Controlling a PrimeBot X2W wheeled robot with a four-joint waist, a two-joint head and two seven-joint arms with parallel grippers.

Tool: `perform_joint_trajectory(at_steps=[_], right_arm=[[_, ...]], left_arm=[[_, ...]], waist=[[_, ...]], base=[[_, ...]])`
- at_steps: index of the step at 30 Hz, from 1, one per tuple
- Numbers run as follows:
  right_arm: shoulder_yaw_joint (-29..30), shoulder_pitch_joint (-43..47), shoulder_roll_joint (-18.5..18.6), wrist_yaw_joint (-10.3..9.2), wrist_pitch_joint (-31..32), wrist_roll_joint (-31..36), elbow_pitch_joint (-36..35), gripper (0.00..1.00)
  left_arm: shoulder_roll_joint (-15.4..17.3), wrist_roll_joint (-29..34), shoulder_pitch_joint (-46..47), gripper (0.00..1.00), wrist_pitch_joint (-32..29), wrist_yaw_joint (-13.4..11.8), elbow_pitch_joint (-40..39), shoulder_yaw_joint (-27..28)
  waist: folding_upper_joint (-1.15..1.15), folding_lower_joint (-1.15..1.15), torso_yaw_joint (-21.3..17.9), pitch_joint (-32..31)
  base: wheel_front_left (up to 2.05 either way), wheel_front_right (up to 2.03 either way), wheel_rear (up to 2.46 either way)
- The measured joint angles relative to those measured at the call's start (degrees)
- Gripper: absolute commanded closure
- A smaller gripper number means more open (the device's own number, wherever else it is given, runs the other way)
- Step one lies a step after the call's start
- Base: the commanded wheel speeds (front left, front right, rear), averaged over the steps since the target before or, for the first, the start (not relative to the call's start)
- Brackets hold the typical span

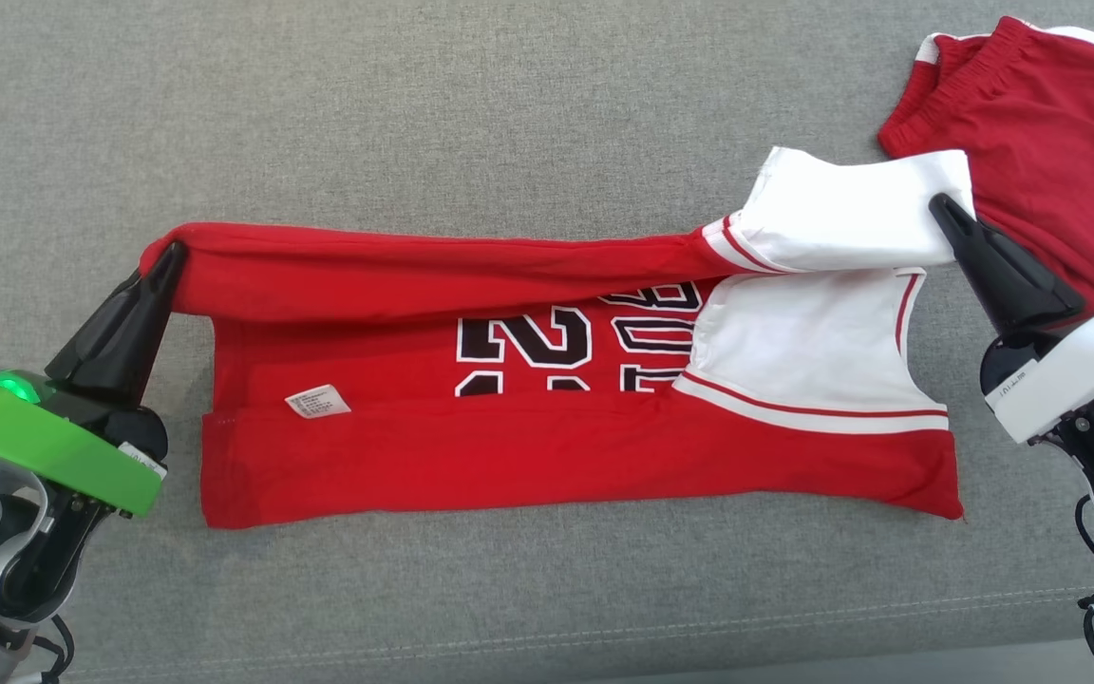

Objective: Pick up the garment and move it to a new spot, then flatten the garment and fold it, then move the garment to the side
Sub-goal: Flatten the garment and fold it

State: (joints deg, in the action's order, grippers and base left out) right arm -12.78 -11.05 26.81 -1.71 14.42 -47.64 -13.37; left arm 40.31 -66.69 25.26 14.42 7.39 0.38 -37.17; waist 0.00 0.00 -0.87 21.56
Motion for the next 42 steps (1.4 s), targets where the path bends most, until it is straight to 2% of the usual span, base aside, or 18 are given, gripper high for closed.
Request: perform_joint_trajectory(at_steps=[6,11,22,33,42], right_arm=[[-0.5,-0.8,-0.1,0.01,0.5,0.0,-0.5,1.0],[-0.9,-3.5,-0.3,0.07,0.5,0.1,-0.3,1.0],[-1.1,-3.4,-0.6,0.18,0.2,0.2,0.3,1.0],[-0.6,3.4,-1.6,-0.42,-1.7,-0.5,-2.4,1.0],[-1.1,8.5,-3.1,-0.93,-2.3,-1.5,-3.0,1.0]], left_arm=[[0.2,0.4,1.0,0.98,0.0,0.0,-0.7,-0.1],[1.0,1.0,3.3,1.0,0.0,0.0,-0.5,0.0],[1.6,1.2,1.2,1.0,0.0,0.0,0.0,-0.9],[1.9,1.2,-5.7,1.0,0.0,0.0,-2.0,3.5],[-0.1,1.2,-10.0,1.0,0.0,0.0,-3.1,5.0]], waist=[[0.0,0.0,-0.3,1.1],[0.0,0.0,-0.9,2.1],[0.0,0.0,-2.0,0.9],[0.0,0.0,-2.0,-0.4],[0.0,0.0,-1.9,-0.5]], base=[[0.0,0.0,0.0],[0.0,0.0,0.0],[0.0,0.0,0.0],[0.0,0.0,0.0],[0.0,0.0,0.0]])
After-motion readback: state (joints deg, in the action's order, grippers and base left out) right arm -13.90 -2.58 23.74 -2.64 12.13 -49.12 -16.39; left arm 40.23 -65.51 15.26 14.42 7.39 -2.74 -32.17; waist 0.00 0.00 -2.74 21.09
